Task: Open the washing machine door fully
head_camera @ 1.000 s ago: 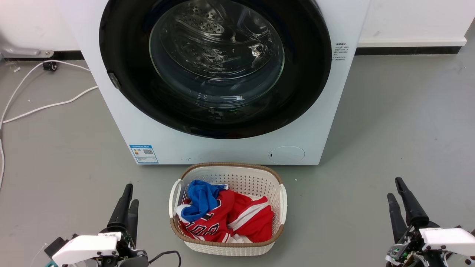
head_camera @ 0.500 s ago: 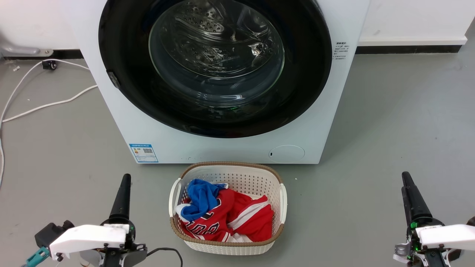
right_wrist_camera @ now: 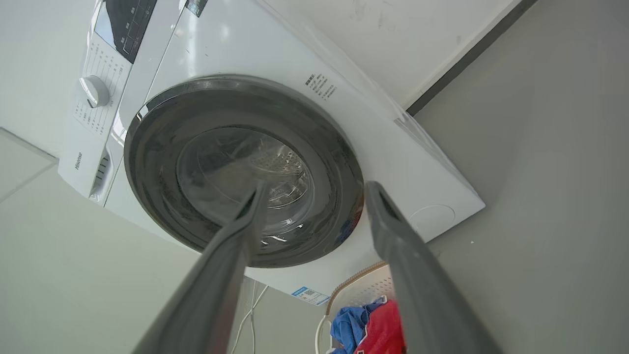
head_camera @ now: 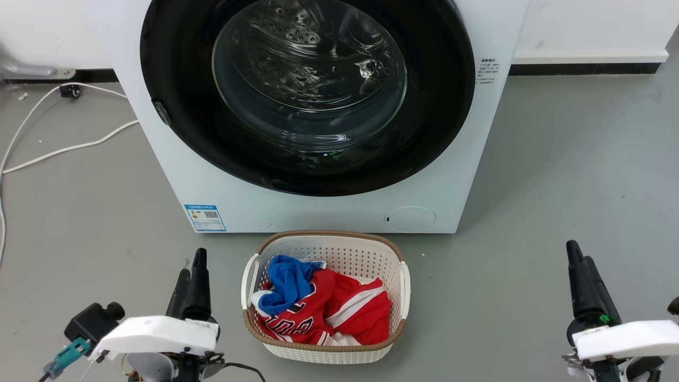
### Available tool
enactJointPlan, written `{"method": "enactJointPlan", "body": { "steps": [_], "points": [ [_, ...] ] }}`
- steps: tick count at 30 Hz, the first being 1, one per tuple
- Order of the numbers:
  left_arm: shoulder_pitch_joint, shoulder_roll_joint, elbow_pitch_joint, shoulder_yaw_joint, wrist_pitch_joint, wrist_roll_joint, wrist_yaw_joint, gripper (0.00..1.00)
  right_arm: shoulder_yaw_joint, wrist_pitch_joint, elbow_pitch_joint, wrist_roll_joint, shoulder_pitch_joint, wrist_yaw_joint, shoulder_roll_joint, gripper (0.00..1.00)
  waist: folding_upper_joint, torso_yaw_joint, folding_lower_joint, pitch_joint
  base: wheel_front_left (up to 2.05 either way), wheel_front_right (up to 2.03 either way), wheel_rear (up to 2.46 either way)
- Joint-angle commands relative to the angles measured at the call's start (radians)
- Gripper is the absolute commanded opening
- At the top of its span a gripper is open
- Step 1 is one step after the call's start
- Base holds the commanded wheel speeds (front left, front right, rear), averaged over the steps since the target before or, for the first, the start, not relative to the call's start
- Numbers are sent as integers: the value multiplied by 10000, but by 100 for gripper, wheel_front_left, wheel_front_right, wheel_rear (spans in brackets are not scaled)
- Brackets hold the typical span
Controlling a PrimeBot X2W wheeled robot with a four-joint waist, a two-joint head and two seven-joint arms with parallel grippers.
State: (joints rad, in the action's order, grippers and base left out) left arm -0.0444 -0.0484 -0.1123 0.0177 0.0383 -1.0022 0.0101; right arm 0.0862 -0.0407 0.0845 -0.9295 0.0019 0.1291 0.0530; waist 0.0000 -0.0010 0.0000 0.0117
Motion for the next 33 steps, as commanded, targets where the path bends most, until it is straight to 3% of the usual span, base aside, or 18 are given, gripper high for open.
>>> {"method": "enactJointPlan", "body": {
  "steps": [1, 10, 33],
  "points": [
    [-28, -16, 210, -60, 82, 342, 51, 100, -24, -87, -258, 382, -72, 18, 21, 100, 0, 1, 0, 2, 0, 0, 0],
    [57, -18, 315, -383, 395, 1980, 362, 100, -130, -395, -627, 2191, 150, 19, 14, 100, 0, 12, 0, 20, 0, 0, 0],
    [313, -71, 561, -957, 1081, 4830, 716, 100, -96, -1064, -1213, 4890, 611, 21, -4, 100, 0, 12, 0, 28, 0, 0, 0]
  ]
}}
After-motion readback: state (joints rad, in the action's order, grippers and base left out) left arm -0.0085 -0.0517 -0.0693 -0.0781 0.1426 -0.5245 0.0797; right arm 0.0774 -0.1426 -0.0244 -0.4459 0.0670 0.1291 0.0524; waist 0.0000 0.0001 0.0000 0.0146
